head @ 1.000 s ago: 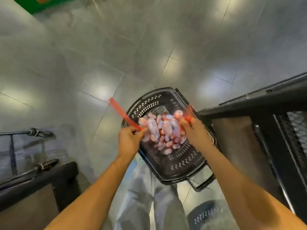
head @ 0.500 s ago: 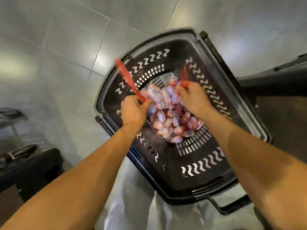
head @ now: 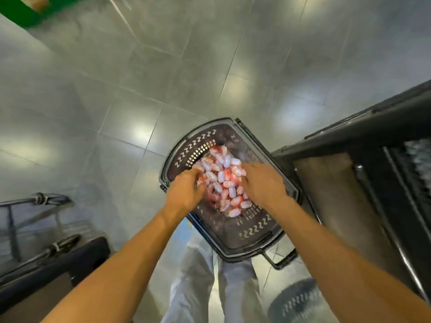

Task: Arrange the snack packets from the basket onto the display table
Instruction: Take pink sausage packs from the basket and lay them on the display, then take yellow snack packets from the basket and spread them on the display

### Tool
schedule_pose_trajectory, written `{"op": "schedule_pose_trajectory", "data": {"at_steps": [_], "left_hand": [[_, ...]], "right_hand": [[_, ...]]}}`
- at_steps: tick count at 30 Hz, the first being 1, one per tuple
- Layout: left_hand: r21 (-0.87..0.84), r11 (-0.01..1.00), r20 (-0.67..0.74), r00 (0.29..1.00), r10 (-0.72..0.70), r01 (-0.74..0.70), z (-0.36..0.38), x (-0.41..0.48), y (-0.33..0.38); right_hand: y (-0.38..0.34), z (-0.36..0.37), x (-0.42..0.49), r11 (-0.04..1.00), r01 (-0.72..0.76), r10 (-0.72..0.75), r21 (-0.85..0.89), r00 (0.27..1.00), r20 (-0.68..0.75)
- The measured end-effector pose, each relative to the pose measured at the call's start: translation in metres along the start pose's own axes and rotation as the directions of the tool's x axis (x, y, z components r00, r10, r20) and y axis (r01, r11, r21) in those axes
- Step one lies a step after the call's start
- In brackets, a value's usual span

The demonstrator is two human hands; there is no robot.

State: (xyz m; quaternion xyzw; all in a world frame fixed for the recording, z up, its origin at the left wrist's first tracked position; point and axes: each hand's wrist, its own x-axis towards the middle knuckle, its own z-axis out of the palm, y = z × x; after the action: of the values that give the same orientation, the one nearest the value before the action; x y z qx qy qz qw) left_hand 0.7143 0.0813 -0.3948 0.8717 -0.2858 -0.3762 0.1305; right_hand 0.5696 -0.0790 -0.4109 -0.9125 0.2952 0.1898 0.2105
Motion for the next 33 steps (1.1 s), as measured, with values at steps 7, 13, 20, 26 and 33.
{"op": "schedule_pose_trajectory", "data": {"at_steps": [7, 13, 20, 26, 33], "left_hand": [[0.189, 0.924, -0.076, 0.934, 0.35, -0.332, -0.106, -0.14, 0.114], [0.356, 0.717, 0.042, 0.777, 0.628, -0.599, -0.132, -0.192, 0.175], [0.406, 0.434, 0.221, 0.547, 0.807, -0.804, -0.119, -0.231, 0.239], [0.32, 0.251, 0.324, 0.354, 0.877, -0.914, -0.073, -0.285, 0.294], [0.242, 0.099, 0.432, 0.199, 0.88, -0.965, 0.001, -0.348, 0.357]], "right_hand": [[-0.037, -0.167, -0.139, 0.987, -0.055, 0.027, -0.152, 0.983, -0.182], [-0.052, -0.218, -0.238, 0.976, -0.166, 0.119, -0.143, 0.949, -0.293], [-0.034, -0.225, -0.364, 0.87, -0.49, 0.458, 0.045, 0.772, -0.442], [-0.005, -0.203, -0.471, 0.69, -0.67, 0.711, 0.273, 0.559, -0.426], [0.034, -0.159, -0.588, 0.516, -0.711, 0.848, 0.477, 0.344, -0.403]]}}
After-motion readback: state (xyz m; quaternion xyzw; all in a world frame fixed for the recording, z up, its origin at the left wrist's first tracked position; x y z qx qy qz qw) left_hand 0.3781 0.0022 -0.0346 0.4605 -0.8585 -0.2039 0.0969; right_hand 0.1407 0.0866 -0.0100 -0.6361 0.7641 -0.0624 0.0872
